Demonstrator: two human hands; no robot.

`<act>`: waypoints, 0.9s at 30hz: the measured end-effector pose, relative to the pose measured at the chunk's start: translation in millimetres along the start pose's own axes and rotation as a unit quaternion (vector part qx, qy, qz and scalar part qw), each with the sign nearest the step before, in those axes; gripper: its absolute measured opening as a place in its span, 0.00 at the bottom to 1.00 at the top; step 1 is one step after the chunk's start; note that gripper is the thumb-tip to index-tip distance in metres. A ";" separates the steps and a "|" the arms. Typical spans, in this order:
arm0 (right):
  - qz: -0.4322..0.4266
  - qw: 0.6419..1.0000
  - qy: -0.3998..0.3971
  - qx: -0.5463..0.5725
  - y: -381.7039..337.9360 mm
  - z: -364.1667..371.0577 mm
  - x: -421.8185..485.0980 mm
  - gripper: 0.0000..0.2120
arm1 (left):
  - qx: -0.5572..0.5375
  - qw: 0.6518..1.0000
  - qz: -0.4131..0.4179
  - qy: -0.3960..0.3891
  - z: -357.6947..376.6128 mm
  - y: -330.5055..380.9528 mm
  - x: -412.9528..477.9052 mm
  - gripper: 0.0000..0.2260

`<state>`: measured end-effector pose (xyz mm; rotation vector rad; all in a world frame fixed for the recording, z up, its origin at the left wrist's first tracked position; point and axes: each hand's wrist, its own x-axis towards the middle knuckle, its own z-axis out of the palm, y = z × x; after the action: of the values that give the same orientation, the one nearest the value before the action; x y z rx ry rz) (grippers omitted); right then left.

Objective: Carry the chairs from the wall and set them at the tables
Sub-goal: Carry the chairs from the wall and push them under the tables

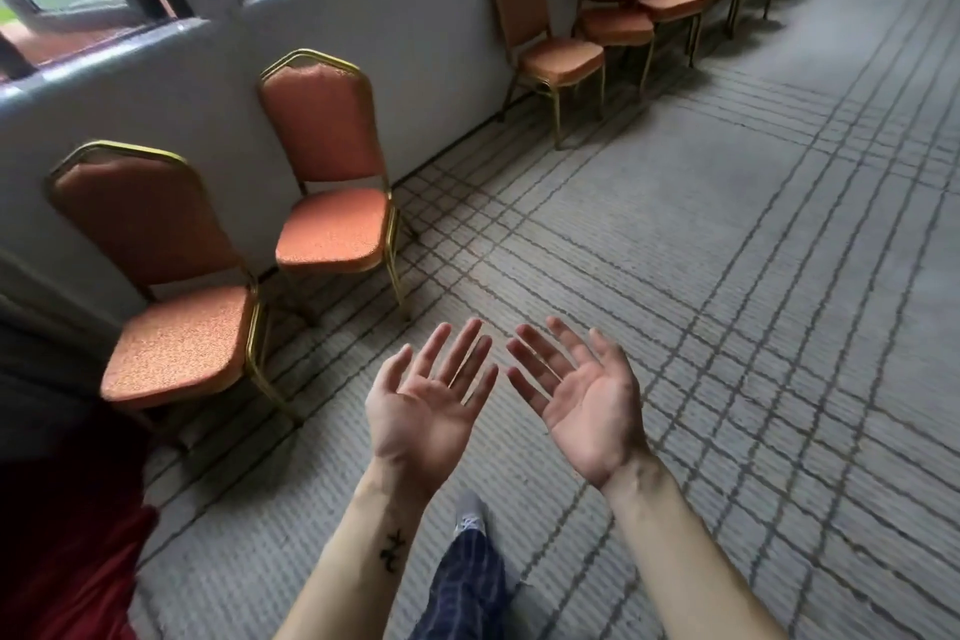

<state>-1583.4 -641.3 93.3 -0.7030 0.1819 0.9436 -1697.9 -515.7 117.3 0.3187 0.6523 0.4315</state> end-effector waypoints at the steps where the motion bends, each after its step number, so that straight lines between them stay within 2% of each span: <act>1: 0.006 1.000 0.003 -0.005 -3.2 4.2 19.8 0.27 | -0.005 1.000 0.003 0.002 1.6 8.2 17.4 0.23; 9: 0.014 0.999 0.013 -0.047 -37.5 86.1 183.7 0.27 | -0.056 0.998 0.003 -0.003 36.9 93.0 173.2 0.23; 16: -0.009 0.999 -0.001 -0.031 -76.6 162.6 306.9 0.27 | -0.020 0.999 -0.002 -0.039 98.9 175.9 284.6 0.23; 27: 0.028 0.998 0.027 -0.046 -131.8 201.5 512.0 0.26 | -0.043 0.999 0.008 -0.002 147.9 241.7 476.8 0.23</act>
<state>-1207.4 -218.5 86.5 -0.8126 0.2074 0.9919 -1332.1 -100.1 84.2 0.2436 0.6257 0.4728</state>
